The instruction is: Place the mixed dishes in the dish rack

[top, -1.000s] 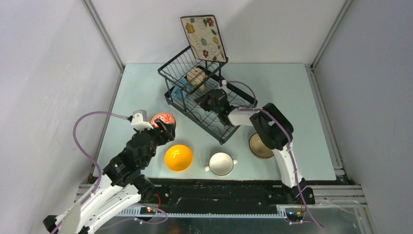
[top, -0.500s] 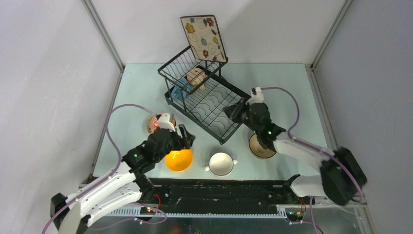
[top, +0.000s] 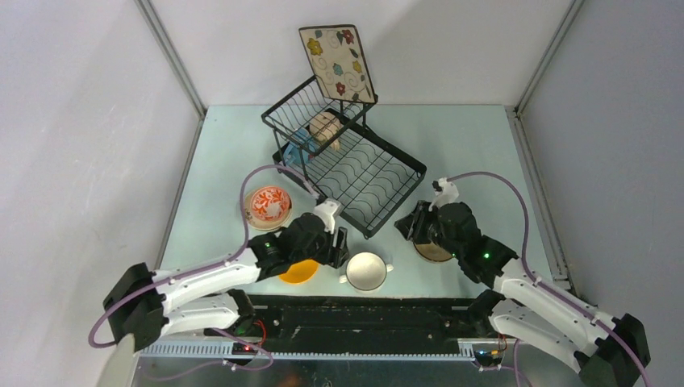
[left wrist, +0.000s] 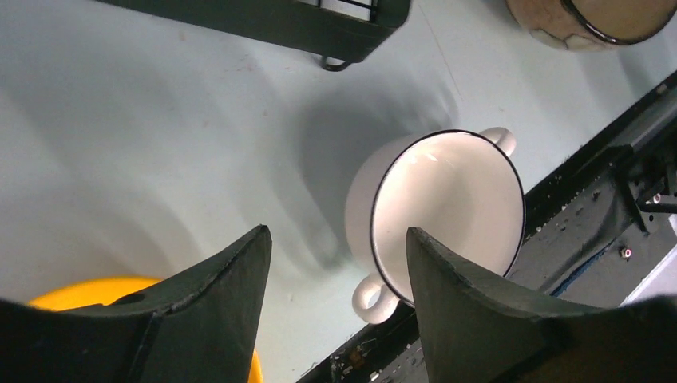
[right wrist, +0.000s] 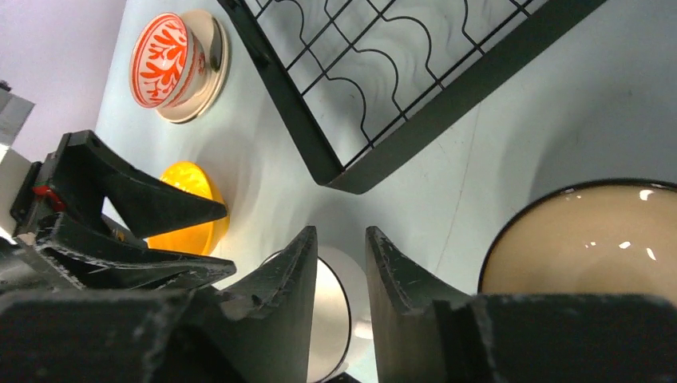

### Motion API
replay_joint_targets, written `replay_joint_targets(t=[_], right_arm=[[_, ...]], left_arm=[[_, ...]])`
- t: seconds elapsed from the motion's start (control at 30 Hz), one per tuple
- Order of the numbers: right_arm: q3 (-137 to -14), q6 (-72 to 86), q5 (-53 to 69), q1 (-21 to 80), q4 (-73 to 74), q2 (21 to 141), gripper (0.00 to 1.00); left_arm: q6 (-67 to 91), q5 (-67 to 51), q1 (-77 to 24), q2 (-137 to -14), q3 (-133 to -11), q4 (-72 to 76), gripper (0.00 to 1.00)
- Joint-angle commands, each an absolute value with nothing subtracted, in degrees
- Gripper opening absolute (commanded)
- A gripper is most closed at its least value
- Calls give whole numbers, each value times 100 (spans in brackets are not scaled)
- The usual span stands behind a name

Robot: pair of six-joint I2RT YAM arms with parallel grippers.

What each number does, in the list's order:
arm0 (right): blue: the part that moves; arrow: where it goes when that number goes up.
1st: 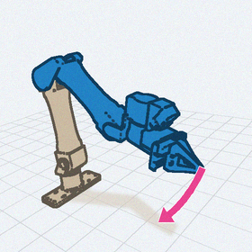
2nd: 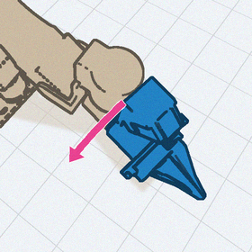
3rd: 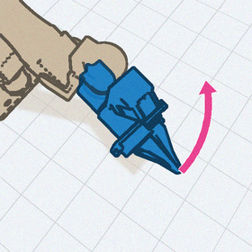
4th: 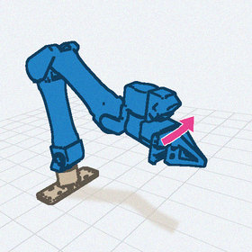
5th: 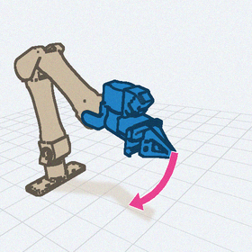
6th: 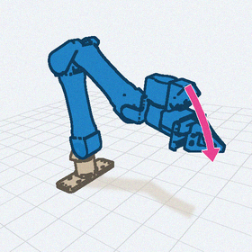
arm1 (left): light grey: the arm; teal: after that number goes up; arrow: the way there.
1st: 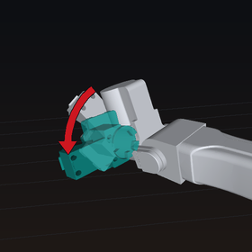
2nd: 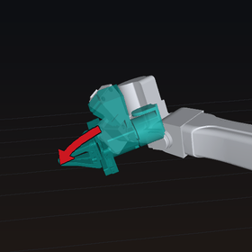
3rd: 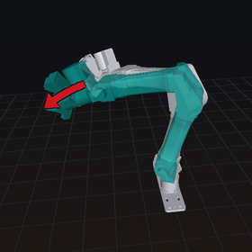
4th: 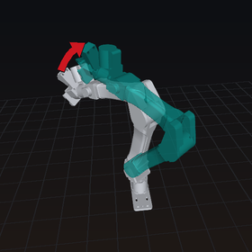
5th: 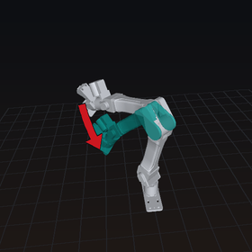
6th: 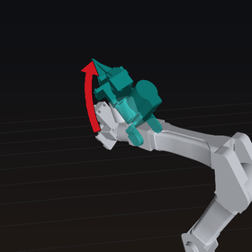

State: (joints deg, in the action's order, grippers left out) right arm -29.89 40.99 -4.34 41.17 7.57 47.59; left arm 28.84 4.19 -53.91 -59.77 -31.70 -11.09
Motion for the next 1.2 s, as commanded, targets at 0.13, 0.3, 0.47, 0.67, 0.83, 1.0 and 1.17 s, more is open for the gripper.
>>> replay_joint_targets(t=[0.13, 0.3, 0.47, 0.67, 0.83, 1.0, 1.17], right_arm=[[-3074, 3602, -104, 4013, 1464, 4261, 39], [-3111, 3528, -62, 3810, 1586, 4138, 40], [-3111, 3516, 134, 3740, 1605, 4107, 40], [-3111, 3507, 295, 3598, 1587, 4155, 40], [-3207, 3517, 502, 3426, 1731, 4079, 40], [-3467, 3425, 448, 3344, 2083, 3944, 40], [-3608, 3457, 458, 3225, 2396, 3838, 40]], left_arm=[[2169, -188, -5689, -6942, -3668, -331, 67], [2081, -406, -5750, -7537, -3883, -510, 67], [2050, -91, -5962, -7913, -4016, -598, 65], [2015, 417, -6267, -8275, -4217, -703, 61], [2043, 772, -6284, -8455, -4239, -732, 44], [1893, 721, -6284, -8450, -4233, -730, 9], [1794, 801, -6293, -7738, -4038, -688, 0]])
